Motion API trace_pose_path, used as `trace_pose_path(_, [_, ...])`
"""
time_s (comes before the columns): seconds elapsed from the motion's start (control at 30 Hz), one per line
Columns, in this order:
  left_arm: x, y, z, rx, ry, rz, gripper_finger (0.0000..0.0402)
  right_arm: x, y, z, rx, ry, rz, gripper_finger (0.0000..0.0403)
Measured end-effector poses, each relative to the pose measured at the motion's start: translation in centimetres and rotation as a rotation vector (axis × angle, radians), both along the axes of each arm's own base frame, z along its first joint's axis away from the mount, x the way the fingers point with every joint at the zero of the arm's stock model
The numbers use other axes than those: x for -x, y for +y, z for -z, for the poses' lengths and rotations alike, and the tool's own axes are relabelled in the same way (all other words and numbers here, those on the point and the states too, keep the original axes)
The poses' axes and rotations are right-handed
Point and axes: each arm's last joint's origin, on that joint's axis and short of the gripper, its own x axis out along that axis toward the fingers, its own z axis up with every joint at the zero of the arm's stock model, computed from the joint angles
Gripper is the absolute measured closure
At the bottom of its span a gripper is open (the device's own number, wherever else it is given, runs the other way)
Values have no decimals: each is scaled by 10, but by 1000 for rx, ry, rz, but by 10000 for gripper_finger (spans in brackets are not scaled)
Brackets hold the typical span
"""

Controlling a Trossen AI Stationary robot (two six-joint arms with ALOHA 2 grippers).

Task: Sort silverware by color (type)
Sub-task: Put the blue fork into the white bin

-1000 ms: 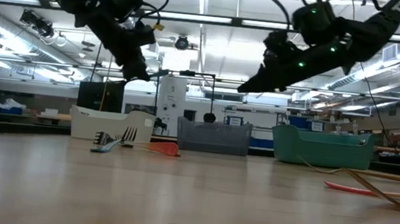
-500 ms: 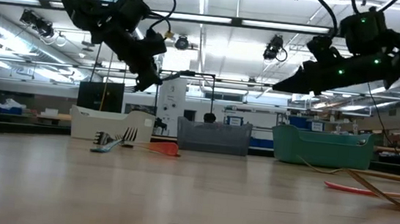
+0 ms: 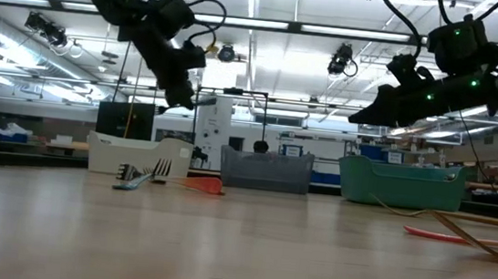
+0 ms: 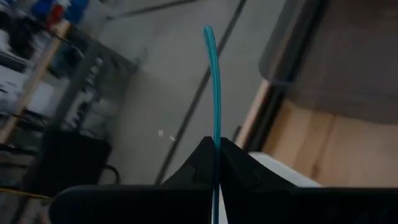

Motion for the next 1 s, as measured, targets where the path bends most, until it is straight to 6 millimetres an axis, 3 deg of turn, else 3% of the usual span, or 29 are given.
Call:
trace_pose_path(0.53, [25,14,23,267,64,31,386,0,-1,-3,18,-19,2,304])
trace_pose_path(1.0, [27,29,74,438,189,-38,386,-2,3,-4,9,-40,-74,307])
